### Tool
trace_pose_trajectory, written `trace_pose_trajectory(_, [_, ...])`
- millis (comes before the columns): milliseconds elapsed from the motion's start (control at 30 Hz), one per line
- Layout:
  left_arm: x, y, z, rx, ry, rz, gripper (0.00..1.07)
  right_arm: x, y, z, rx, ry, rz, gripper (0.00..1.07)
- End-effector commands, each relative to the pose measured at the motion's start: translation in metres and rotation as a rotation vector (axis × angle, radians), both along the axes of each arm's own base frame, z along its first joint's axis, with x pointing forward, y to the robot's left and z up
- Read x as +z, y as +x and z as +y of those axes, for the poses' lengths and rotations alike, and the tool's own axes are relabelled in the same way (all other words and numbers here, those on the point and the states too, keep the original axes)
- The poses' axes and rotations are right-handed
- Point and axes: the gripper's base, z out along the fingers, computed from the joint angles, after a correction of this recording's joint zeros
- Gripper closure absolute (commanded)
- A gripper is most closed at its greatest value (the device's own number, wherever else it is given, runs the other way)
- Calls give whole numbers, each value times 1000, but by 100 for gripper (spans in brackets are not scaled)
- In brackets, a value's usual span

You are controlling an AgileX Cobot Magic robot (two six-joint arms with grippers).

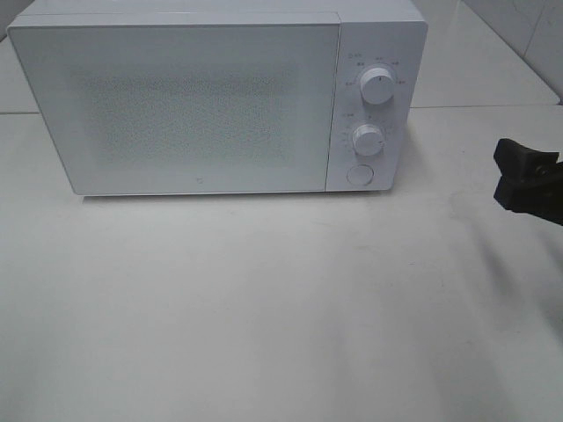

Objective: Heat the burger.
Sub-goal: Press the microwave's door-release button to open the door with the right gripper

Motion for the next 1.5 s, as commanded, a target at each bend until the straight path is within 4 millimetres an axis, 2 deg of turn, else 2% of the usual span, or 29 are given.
trace_pose_trajectory(33, [0, 1, 0, 0, 0, -7, 15, 0, 0, 5, -1, -19, -26, 31])
trace_pose_trajectory(200, [0, 1, 0, 0, 0, -7, 15, -8, -2, 25, 2, -43, -32, 31])
trace_pose_trajectory(400, [0, 1, 0, 0, 0, -7, 15, -15, -5, 38, -21, -71, -30, 31])
trace_pose_trajectory(700, [0, 1, 0, 0, 0, -7, 15, -19, 9, 80, 5, -108, -19, 31])
trace_pose_trajectory(867, [0, 1, 0, 0, 0, -7, 15, -24, 17, 96, 13, -103, -4, 31])
trace_pose_trajectory(1167, [0, 1, 0, 0, 0, -7, 15, -27, 32, 112, 27, -88, 22, 31])
trace_pose_trajectory(1433, [0, 1, 0, 0, 0, -7, 15, -26, 33, 113, 23, -52, 25, 31])
trace_pose_trajectory(1500, [0, 1, 0, 0, 0, -7, 15, -26, 33, 114, 10, 16, 34, 31])
